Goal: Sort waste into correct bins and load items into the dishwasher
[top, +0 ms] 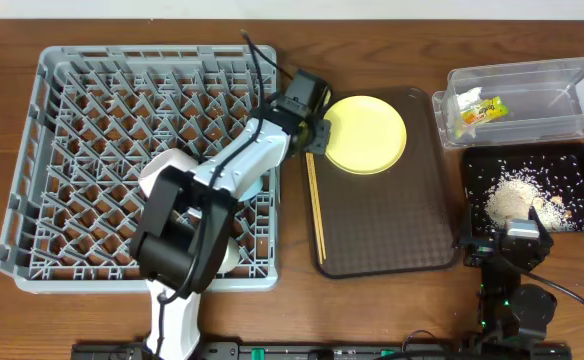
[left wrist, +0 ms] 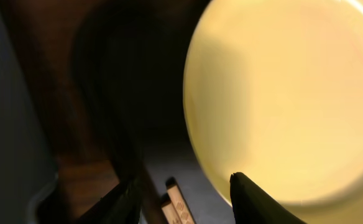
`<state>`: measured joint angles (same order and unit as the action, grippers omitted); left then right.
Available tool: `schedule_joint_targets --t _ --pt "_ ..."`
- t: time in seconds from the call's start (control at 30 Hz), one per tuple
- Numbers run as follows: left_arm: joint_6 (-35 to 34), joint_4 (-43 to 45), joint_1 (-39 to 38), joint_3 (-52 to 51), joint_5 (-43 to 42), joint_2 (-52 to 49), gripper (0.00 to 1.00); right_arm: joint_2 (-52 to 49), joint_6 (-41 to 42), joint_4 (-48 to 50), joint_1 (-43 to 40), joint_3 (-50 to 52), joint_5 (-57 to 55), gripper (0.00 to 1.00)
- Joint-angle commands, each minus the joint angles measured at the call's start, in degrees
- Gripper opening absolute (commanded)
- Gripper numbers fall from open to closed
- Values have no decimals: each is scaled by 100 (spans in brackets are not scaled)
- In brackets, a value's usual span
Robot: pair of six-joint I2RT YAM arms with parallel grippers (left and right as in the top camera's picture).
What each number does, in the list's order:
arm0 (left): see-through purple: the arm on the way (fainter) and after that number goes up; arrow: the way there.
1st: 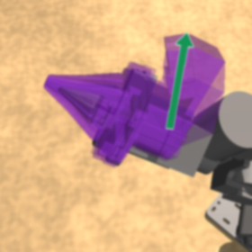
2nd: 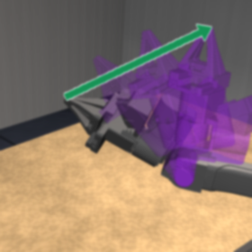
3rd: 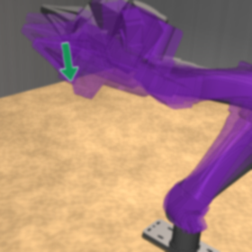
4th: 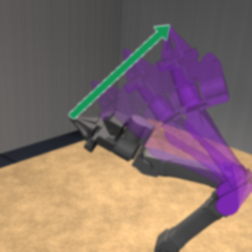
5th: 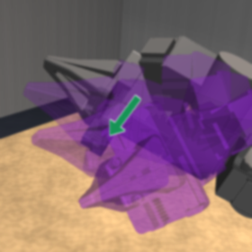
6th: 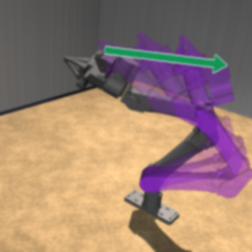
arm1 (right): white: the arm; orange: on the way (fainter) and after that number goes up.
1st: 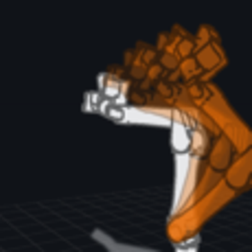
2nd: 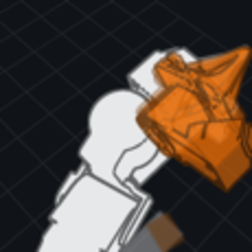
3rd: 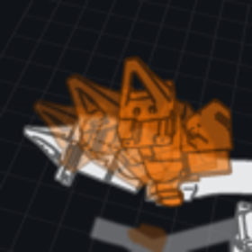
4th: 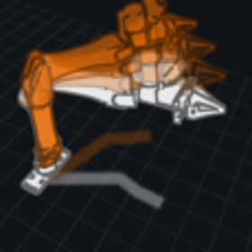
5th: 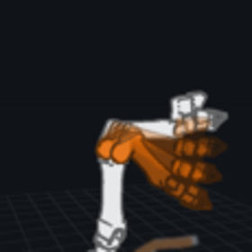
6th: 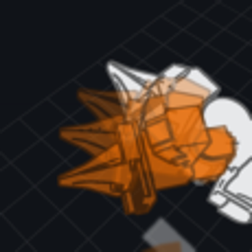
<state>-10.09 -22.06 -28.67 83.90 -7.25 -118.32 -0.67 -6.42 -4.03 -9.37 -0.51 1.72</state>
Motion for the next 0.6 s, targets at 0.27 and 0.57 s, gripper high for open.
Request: schedule_joint_targets --t 0.27,0.57 --pt "-186 -323 -341 33 267 -74 42 37 59 -2 -74 22 4 99" --pt "-184 24 -334 33 820 -323 42 37 59 -2 -74 22 4 99"
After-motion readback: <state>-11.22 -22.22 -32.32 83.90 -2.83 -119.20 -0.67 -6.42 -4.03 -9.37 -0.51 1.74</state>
